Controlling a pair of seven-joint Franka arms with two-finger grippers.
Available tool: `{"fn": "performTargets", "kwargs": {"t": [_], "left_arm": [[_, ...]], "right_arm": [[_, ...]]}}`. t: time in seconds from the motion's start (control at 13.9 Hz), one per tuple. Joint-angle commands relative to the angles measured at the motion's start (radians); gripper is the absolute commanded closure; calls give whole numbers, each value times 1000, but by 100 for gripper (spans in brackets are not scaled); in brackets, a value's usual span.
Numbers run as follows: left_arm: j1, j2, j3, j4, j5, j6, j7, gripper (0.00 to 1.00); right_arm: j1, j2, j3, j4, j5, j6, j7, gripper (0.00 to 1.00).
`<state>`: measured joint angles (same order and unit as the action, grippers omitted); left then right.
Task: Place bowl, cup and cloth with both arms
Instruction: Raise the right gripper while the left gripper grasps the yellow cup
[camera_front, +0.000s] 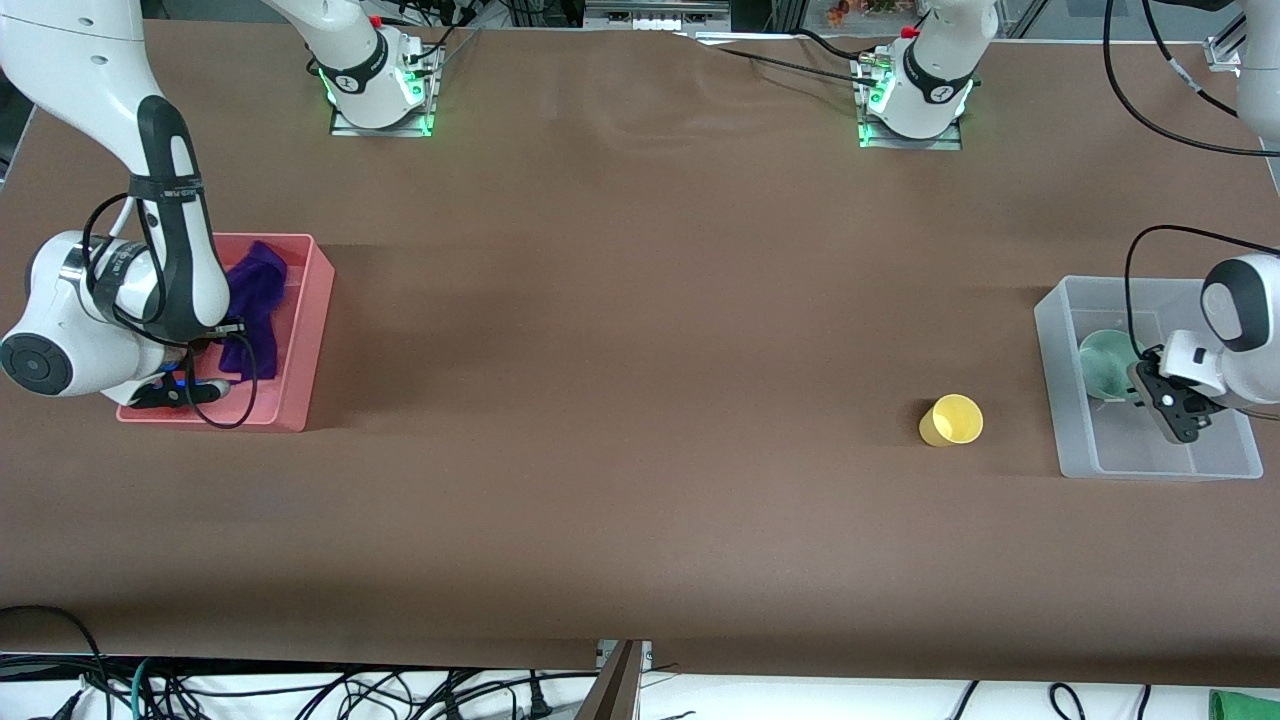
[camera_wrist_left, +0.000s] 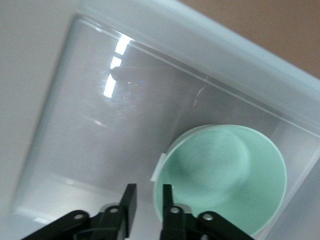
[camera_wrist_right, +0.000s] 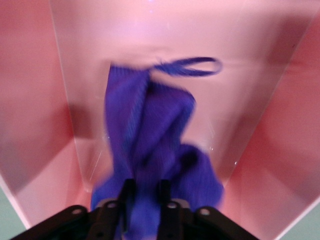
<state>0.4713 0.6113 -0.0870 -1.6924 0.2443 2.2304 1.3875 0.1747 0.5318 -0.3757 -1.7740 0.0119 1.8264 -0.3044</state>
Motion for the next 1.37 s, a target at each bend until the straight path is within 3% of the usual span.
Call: {"fn": "performTargets", "kwargs": {"t": [0.0,0.14,0.29,0.5,0.72,0.94,1.15,1.22,1.29], "left_arm": [[-3,-108,-32,23,-22,-127,-7,0],[-20,-140,-77,72,-46,-237,-98,0],[-25,-140,-138,123,-48,-325,-322,0],[-46,-124,-200,125,-104,-327,-650,0],[-104,-59,-200,126,-168,-308,-879,0],[-126,14,-201,115,-180,-201,-981,0],[-154,48,-200,115,-307,-192,-1054,1],[-152,74,-200,120,-309,-175,-1056,5],[-154,91,-197,115,-295,-114,-1052,20]], "right_arm": [[2,-59,6,36,17,-12,8,0],[6,-91,27,89,37,-59,10,0],[6,-114,95,152,48,-114,39,0],[6,-174,220,189,42,-122,216,0],[6,-259,322,218,33,-125,235,0],[3,-332,324,304,31,-229,232,0],[-36,-395,314,317,1,-217,238,0],[-50,-420,314,314,-3,-217,238,0],[-55,-440,314,303,-6,-231,238,0]]}}
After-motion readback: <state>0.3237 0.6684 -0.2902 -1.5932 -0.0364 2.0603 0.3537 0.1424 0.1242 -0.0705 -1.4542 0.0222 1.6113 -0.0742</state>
